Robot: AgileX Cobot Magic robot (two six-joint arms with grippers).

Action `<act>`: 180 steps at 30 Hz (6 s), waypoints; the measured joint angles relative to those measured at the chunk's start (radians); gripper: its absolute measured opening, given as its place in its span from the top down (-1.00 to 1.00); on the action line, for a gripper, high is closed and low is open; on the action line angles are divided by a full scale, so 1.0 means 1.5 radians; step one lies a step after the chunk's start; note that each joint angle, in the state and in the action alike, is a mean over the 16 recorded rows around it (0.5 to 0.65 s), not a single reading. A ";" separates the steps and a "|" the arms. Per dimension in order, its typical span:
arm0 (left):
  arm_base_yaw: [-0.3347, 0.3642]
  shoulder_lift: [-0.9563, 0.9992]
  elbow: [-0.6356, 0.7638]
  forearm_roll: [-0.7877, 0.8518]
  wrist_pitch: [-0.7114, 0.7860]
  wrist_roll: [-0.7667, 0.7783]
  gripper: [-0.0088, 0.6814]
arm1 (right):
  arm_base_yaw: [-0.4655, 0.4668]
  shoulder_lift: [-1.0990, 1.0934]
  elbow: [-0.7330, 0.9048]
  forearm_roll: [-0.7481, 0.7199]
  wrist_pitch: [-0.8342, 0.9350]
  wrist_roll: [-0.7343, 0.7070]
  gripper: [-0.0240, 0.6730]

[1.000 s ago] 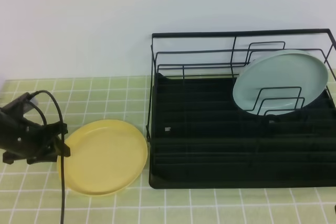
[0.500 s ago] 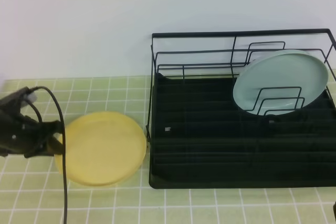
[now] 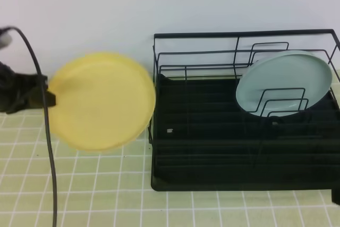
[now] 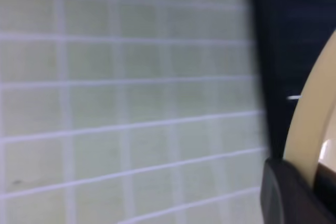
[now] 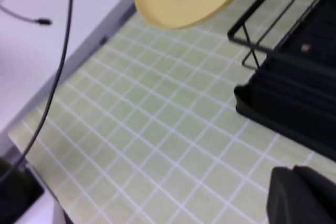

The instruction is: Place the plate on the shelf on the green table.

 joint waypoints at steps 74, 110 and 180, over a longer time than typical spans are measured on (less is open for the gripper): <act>-0.422 -0.193 -0.002 -0.106 -0.014 -0.100 -0.65 | 0.002 0.322 -0.278 -0.030 -0.250 -0.812 0.66; -0.422 -0.199 -0.002 -0.002 0.005 -0.098 -0.35 | 0.014 0.525 -0.412 -0.227 -0.291 -0.710 0.67; -0.422 -0.210 0.002 0.102 0.059 -0.157 0.84 | 0.009 0.302 -0.383 -0.208 -0.247 -0.256 0.89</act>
